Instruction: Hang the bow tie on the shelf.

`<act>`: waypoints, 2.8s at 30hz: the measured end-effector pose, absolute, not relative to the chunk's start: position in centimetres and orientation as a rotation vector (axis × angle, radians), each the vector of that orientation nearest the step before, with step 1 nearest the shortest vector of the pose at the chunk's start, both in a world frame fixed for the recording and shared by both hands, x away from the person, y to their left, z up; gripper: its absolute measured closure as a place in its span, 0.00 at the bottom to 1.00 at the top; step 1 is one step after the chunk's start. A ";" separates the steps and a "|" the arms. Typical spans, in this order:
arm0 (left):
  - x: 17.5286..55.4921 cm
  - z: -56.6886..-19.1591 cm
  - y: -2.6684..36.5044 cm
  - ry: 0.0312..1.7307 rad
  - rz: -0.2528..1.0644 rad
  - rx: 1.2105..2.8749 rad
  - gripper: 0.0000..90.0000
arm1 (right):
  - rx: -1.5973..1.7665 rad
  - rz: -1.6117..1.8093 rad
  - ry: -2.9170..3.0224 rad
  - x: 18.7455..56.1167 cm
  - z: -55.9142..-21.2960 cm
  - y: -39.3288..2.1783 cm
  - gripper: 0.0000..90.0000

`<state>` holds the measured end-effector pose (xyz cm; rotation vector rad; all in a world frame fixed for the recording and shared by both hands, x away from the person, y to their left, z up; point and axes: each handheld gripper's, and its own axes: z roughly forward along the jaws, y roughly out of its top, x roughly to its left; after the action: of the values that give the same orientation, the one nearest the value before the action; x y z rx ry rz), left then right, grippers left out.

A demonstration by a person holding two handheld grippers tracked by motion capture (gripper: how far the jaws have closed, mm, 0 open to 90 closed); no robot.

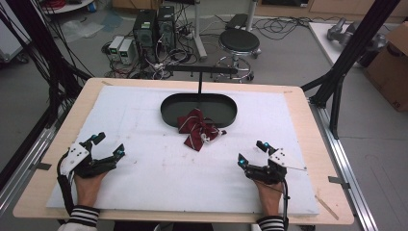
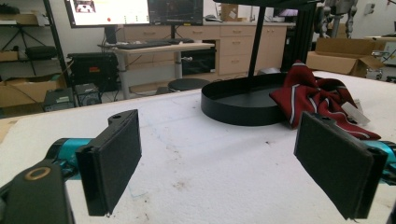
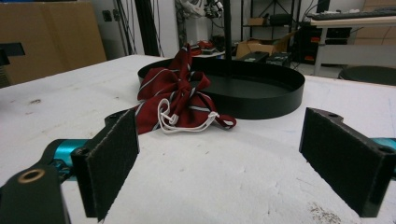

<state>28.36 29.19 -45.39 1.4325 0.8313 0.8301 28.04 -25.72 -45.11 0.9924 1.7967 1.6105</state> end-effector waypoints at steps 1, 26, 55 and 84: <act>28.4 -45.4 29.2 0.833 0.830 1.429 0.17 | 0.988 1.609 1.797 28.0 -45.1 -25.7 0.12; 28.4 -45.4 29.3 0.844 0.821 1.420 0.17 | 0.984 1.556 1.802 27.9 -45.1 -25.3 0.12; 28.3 -45.4 29.5 0.845 0.818 1.408 0.17 | 0.879 1.529 2.093 31.2 -41.6 -21.9 0.12; 28.3 -45.4 29.5 0.844 0.821 1.408 0.17 | 0.728 1.344 2.385 37.1 -40.6 -15.6 0.18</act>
<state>28.32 29.46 -45.43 1.4076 0.8438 0.8209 37.08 -15.63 -40.58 0.7285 2.3853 1.3440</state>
